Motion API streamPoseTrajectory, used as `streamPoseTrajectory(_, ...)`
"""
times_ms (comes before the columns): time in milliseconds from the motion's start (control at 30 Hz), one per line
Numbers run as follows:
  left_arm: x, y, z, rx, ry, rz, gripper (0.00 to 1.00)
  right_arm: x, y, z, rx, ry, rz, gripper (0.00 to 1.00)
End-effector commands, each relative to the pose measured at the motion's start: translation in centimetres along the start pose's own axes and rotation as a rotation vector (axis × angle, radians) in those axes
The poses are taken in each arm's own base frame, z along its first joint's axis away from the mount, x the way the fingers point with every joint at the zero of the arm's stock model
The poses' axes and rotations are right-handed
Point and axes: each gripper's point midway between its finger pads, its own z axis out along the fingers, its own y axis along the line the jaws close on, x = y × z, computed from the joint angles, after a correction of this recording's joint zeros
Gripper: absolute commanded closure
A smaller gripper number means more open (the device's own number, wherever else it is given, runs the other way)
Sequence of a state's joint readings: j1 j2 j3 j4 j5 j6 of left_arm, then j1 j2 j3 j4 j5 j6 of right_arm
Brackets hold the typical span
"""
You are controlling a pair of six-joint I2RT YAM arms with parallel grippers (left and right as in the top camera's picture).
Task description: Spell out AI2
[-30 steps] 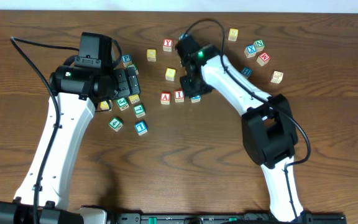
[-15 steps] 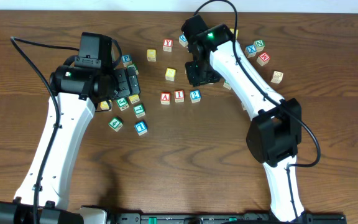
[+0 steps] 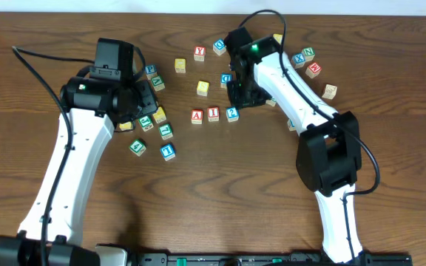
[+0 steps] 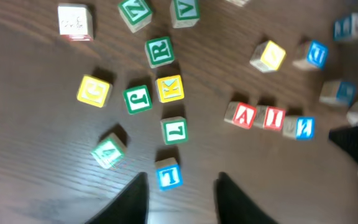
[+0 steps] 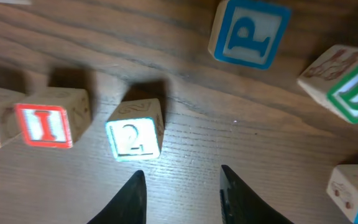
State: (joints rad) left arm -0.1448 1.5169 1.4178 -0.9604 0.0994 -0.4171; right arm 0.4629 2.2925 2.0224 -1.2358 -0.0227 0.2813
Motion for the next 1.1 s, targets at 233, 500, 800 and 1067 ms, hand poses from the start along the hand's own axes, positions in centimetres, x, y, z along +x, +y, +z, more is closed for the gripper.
streamPoseTrajectory(233,0.5,0.6,5.5,-0.067,0.11,-0.103,0.92,0.0,-0.4,2.2,0.008,-0.008,0.026,0.85)
streamPoseTrajectory(500,0.3,0.4,7.4,-0.063,0.126,-0.066,0.92,-0.1,-0.9,2.3,0.03,-0.012,0.033,0.9)
streamPoseTrajectory(800,0.8,-2.9,11.8,0.088,0.197,0.009,0.93,0.1,-1.0,2.3,0.031,-0.007,0.033,0.9)
streamPoseTrajectory(1067,2.7,-3.8,14.4,0.08,0.254,0.105,0.92,0.0,-1.0,2.3,0.031,-0.008,0.033,0.88)
